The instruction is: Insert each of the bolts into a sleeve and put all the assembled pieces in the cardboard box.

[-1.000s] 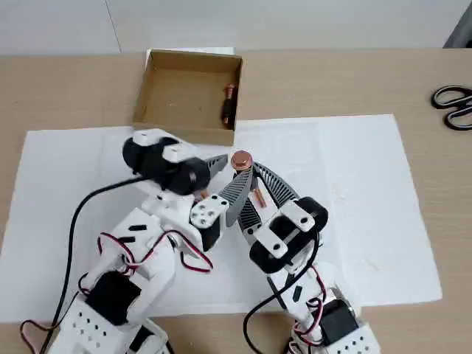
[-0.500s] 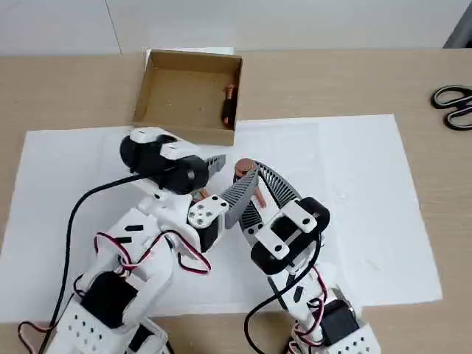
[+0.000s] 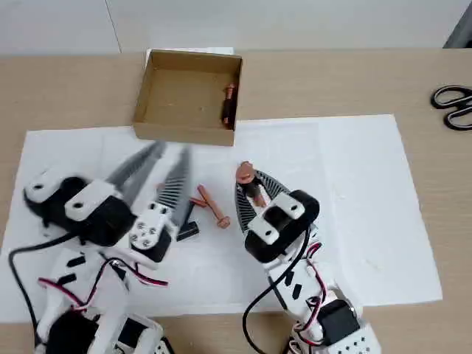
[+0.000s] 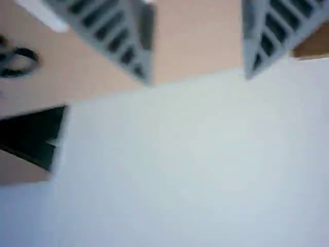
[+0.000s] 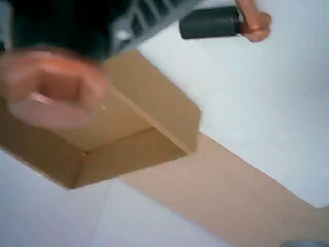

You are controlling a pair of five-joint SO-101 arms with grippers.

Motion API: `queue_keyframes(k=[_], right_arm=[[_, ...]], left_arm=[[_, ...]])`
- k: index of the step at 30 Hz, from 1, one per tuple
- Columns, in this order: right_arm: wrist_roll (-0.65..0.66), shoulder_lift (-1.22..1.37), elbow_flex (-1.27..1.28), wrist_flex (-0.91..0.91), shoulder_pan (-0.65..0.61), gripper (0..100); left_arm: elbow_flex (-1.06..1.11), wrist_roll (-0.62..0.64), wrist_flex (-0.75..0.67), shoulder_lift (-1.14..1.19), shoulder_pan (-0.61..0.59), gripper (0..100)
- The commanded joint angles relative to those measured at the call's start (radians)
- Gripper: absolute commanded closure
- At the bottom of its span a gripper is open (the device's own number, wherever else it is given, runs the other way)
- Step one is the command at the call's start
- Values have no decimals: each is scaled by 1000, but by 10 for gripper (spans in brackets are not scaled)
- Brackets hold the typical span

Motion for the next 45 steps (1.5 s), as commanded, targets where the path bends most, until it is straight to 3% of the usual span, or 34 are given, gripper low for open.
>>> queue_keyframes(k=[1, 6, 17, 30, 36, 45], right_arm=[[5, 16, -118, 4, 47, 996], [-8, 197, -267, 58, 79, 996], [-230, 880, -703, 50, 87, 996], [-238, 1442, -1203, 48, 85, 995], [-238, 1722, -1476, 56, 61, 995], [-361, 2081, -1803, 50, 19, 995]], left_arm=[[96, -6, 6, -112, -120, 967], [208, -3, 2, -242, -313, 979], [302, -6, 15, -295, -667, 979], [340, -8, 377, -295, -931, 979], [348, -8, 400, -295, -1102, 979], [389, -8, 400, -295, -1181, 979]])
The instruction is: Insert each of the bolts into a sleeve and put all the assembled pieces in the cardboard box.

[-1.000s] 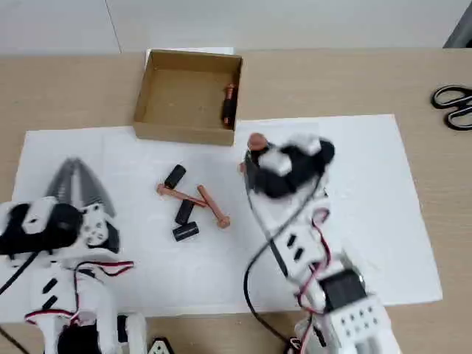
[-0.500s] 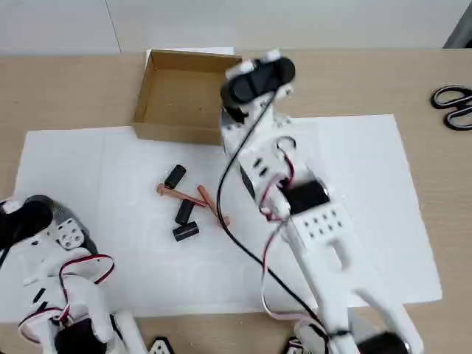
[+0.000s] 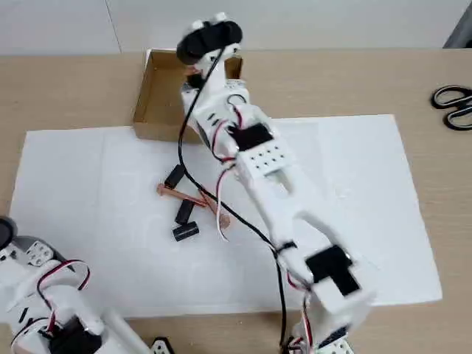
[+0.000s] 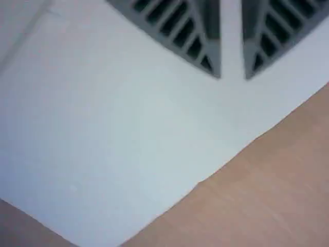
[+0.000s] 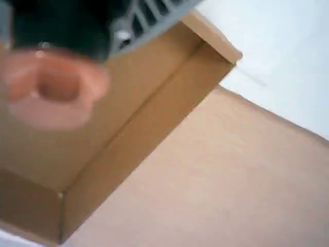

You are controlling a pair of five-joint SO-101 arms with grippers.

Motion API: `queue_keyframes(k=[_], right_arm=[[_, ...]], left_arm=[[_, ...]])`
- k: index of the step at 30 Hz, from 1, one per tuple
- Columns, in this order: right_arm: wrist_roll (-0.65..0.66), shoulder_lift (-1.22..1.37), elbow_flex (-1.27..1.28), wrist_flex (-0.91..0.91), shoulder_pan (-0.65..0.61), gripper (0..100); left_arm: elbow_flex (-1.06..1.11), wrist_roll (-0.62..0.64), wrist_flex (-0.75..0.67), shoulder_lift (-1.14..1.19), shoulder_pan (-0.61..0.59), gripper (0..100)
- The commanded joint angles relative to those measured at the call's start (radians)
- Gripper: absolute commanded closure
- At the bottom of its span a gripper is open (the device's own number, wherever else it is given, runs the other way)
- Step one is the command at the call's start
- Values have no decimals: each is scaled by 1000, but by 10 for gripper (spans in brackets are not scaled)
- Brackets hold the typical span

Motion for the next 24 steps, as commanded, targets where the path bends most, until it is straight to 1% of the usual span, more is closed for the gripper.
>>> queue_keyframes(k=[1, 7, 10, 16, 21, 24], right_arm=[[-44, 90, -173, -10, -1, 995], [-98, 229, -365, -12, -2, 995], [-123, 262, -417, -12, -13, 995], [-126, 303, -434, -16, -15, 995], [-124, 369, -434, -128, 10, 995], [-123, 412, -436, -162, 22, 995]], left_arm=[[-2, -8, 2, -11, -11, 979], [-2, -8, -2, -11, -8, 979], [-2, -8, -2, -11, -8, 979], [-2, -8, -2, -11, -6, 979], [-2, -8, -2, -11, -6, 979], [-2, -8, -2, -11, -6, 979]])
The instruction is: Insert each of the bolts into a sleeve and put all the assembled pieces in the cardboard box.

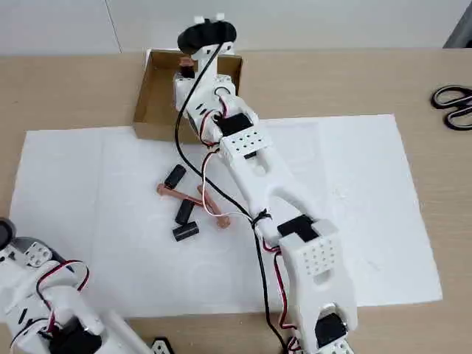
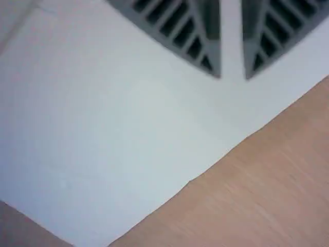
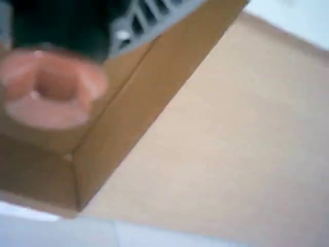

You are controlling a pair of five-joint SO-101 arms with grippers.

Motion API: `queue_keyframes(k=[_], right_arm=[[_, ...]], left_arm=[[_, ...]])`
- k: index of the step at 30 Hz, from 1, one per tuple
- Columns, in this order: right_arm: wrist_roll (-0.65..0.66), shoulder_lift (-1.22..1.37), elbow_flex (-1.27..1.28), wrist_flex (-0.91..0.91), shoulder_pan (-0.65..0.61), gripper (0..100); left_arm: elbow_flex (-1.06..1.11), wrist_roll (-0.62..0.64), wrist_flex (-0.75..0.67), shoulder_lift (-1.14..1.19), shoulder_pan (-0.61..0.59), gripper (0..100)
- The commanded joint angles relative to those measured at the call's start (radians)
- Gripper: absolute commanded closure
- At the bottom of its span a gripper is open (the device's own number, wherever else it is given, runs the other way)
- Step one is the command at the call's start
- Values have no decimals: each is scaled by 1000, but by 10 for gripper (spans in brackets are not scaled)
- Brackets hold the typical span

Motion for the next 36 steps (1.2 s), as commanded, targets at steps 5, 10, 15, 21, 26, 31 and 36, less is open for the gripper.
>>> queue_keyframes(k=[5, 10, 15, 21, 26, 31, 36], right_arm=[[-9, 45, -97, -59, 28, 995], [-9, 148, -195, -59, 65, 995], [-9, 239, -284, -48, 76, 995], [-9, 268, -315, -38, 62, 995], [-9, 268, -315, 64, 62, 995], [-9, 268, -316, 128, 65, 994], [-6, 268, -318, 171, 64, 993]], left_arm=[[-2, -8, -2, -11, 0, 979], [-2, -8, -2, -11, 0, 979], [-2, -8, -3, -11, 0, 979], [-2, -8, -3, -11, 0, 979], [-2, -8, -3, -11, 0, 979], [-2, -8, -3, -11, 0, 979], [-2, -8, -3, -11, 0, 979]])
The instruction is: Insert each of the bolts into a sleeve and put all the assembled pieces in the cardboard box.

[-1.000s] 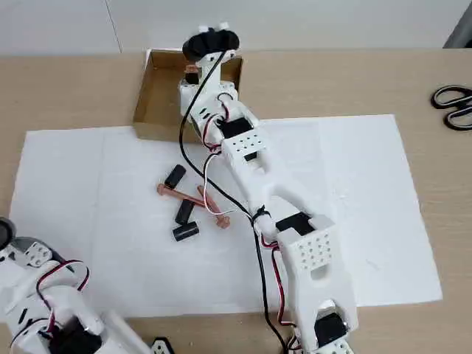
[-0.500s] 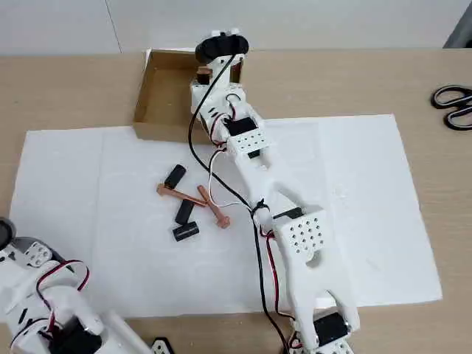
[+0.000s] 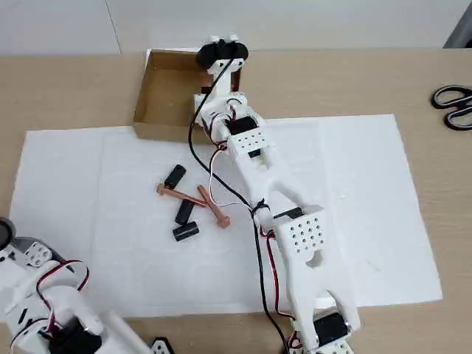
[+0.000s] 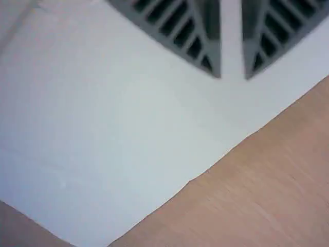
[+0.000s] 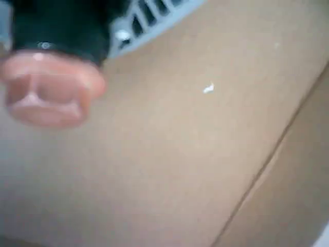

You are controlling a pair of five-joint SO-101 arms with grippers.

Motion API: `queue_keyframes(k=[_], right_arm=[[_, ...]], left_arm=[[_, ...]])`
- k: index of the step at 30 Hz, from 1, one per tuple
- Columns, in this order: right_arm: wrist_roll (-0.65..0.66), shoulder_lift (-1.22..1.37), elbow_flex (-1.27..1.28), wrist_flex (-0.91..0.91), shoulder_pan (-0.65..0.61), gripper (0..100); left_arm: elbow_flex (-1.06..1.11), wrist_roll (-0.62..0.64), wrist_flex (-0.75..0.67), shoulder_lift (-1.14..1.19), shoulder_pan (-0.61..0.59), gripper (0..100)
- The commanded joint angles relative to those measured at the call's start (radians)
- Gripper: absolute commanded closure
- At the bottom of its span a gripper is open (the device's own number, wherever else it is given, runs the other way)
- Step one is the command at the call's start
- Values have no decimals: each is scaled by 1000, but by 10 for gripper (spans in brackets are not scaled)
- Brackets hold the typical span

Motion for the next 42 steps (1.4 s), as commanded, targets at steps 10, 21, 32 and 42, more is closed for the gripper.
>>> queue_keyframes(k=[10, 21, 32, 42], right_arm=[[-8, -30, -71, 101, -5, 858], [-5, -31, -175, 110, -1, 858], [187, -122, -442, 552, -36, 858], [224, -188, -551, 993, -108, 857]], left_arm=[[-2, -8, 2, -11, 0, 979], [-2, -8, -3, -11, 2, 979], [-2, -5, -3, -11, 77, 979], [-2, -3, -77, -11, 388, 979]])
